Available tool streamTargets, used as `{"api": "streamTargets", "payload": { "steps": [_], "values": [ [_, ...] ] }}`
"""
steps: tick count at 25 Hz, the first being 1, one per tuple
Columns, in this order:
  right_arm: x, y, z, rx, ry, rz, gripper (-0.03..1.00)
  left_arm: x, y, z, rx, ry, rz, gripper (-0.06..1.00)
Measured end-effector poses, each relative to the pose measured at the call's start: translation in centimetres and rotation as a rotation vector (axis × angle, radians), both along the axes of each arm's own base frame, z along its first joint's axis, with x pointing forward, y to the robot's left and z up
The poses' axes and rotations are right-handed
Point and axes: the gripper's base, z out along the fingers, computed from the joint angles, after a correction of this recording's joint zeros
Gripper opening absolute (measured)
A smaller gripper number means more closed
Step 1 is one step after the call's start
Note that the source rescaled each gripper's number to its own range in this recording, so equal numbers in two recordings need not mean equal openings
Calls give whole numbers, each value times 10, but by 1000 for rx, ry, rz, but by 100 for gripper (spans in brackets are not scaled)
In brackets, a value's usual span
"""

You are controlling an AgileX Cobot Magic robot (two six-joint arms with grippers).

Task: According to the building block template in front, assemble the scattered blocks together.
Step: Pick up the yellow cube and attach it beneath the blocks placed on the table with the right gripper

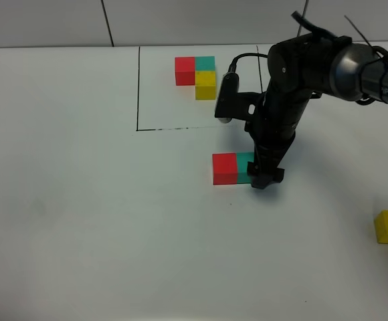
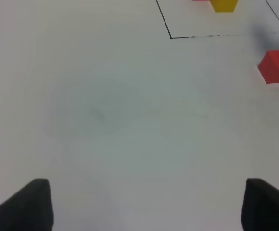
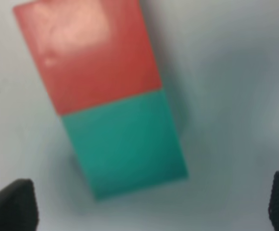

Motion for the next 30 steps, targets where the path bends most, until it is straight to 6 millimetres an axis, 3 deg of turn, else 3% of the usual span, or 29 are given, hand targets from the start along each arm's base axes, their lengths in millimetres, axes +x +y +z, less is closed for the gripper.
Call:
{"api": "streamTargets", "payload": {
  "steps": [5,10,14,19,25,30],
  "values": [
    [-10,-23,21,-3,56,-165,100,0,0,0,0,0,0,70],
    [-35,-60,30,83,13,-467,100,0,0,0,0,0,0,70],
    [-74,-90,39,193,-101,-769,100,0,0,0,0,0,0,70],
    [-117,-117,48,245,-103,-1057,100,0,0,0,0,0,0,70],
    [-130,-146,47,210,-32,-1261,98,0,0,0,0,0,0,70],
    [-135,-160,46,160,-5,-1317,96,0,0,0,0,0,0,70]
  ]
}}
